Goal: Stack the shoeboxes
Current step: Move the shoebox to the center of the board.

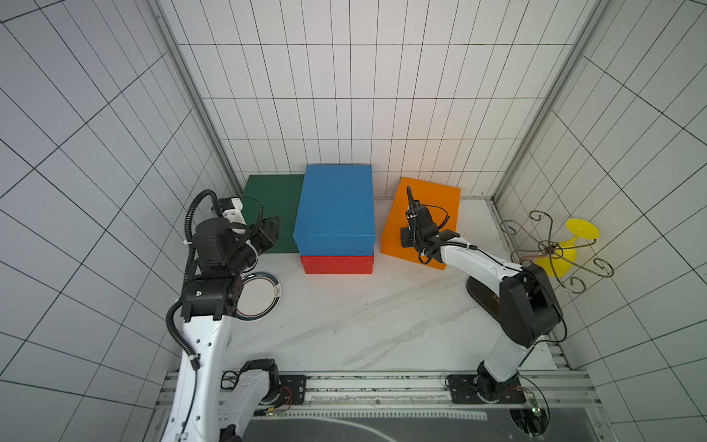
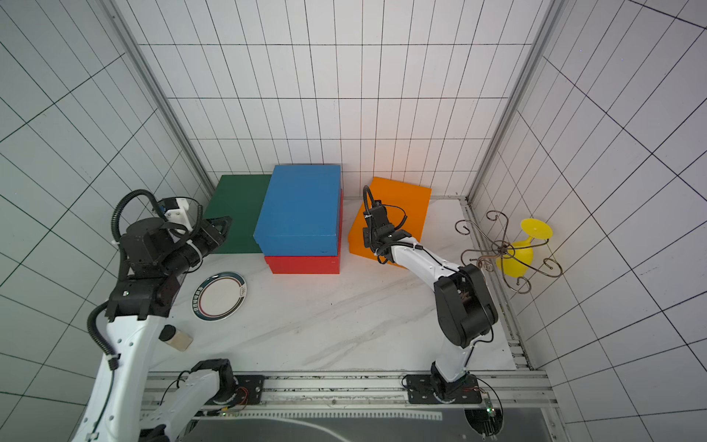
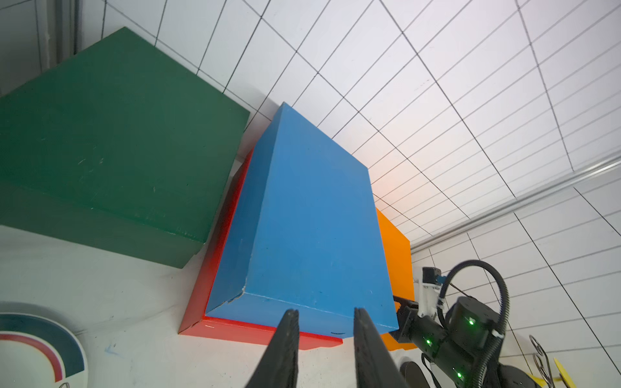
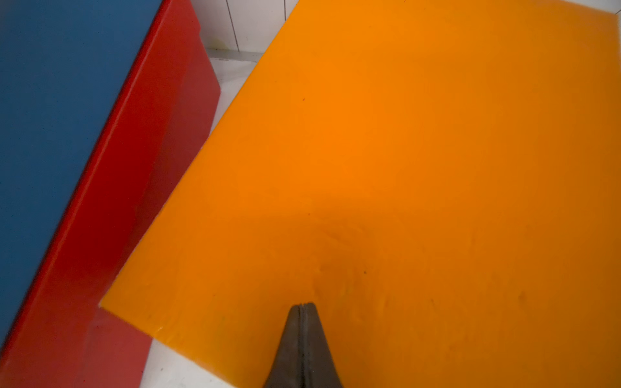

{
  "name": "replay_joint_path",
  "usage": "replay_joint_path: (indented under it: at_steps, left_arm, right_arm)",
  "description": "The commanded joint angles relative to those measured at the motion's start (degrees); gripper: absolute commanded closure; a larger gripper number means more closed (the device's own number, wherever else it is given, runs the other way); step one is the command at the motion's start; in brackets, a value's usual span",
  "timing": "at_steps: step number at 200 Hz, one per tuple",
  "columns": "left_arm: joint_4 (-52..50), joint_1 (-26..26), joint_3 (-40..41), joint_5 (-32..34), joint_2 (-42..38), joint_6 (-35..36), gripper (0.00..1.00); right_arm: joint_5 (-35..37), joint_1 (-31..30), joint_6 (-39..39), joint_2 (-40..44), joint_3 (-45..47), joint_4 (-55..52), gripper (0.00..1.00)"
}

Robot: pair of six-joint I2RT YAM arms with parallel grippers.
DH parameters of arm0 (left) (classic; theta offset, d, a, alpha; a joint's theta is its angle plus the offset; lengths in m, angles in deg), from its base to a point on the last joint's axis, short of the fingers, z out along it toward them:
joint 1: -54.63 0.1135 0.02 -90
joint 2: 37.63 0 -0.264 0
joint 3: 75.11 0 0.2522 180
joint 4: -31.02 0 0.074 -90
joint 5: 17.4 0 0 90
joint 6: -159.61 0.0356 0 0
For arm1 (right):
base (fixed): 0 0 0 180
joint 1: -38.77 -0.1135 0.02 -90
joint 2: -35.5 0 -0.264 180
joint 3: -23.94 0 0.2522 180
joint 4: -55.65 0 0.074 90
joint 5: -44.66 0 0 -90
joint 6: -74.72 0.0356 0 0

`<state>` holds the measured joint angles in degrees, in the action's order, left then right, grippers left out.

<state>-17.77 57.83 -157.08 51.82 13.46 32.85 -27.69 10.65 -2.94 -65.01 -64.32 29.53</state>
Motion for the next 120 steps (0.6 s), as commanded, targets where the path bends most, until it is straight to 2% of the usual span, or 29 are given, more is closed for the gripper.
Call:
replay_joint_path:
  at_steps: [1,24,45,66,94,120]
  left_arm:
    - [-1.8,-1.5,-1.6,1.4,-0.3,1.4,0.70]
    - [-1.7,-3.0,-2.1,0.8,0.3,1.6,0.66]
    - [-1.6,-4.1,-2.0,0.4,0.9,1.9,0.42]
    - [-1.3,-4.9,-2.0,0.1,1.7,2.0,0.29]
    - [-0.8,-6.2,-2.5,0.1,2.4,2.0,0.21]
    - [0.2,-7.5,-2.7,0.3,3.1,1.6,0.20]
  right_arm:
    - [7.3,0.3,-3.6,-2.2,-9.8,-2.4,1.00]
    - [8.3,1.3,-3.9,-6.1,-13.5,-5.0,1.00]
    - [6.8,2.1,-3.4,-7.6,-12.8,-5.0,1.00]
    - [5.2,2.3,-2.3,-7.7,-9.5,-5.0,1.00]
    - [3.3,2.4,-0.6,-5.8,-2.8,-5.0,1.00]
    - [1.1,2.3,1.8,-1.5,7.2,-2.7,1.00]
